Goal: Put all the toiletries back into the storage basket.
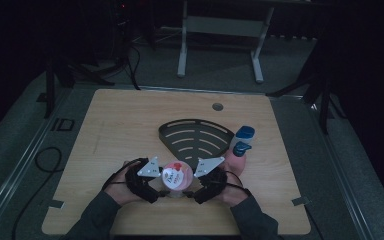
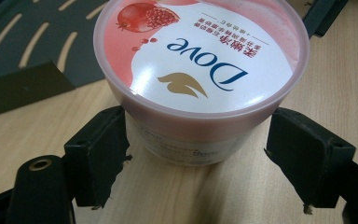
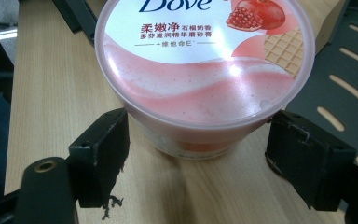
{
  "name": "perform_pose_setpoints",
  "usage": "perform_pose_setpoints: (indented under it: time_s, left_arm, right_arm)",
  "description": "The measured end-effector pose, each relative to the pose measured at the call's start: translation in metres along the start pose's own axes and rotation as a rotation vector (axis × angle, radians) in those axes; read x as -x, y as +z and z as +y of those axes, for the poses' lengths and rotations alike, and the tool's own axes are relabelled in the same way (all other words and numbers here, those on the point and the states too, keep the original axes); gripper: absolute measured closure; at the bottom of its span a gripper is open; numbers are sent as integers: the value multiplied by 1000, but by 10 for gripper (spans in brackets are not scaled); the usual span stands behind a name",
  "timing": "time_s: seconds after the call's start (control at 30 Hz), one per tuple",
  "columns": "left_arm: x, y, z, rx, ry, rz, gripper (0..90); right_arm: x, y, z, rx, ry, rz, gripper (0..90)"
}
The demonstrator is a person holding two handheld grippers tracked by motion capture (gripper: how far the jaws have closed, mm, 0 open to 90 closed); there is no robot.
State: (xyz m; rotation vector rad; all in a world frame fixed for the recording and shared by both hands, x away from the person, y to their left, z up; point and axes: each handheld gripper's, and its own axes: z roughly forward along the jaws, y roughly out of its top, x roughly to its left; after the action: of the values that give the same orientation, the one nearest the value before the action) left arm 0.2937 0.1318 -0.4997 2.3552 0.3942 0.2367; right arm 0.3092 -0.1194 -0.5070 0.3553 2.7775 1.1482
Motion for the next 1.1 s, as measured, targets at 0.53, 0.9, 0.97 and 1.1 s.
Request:
perform_pose_setpoints:
  time_s: [0.53,0.9,0.97,1.1]
  left_arm:
    - [-21,-9,18,-56,26,17,206]
    - [-34,-18,22,-43,11,39,194]
    - [-38,-20,24,-38,2,38,194]
    - [-43,-20,26,-22,-10,38,195]
  right_arm:
    - [13,-4,22,-23,-21,-38,208]
    - [24,-4,40,-19,-35,-52,204]
    - [26,-5,43,-15,-34,-58,201]
    - [32,-6,46,1,-21,-54,194]
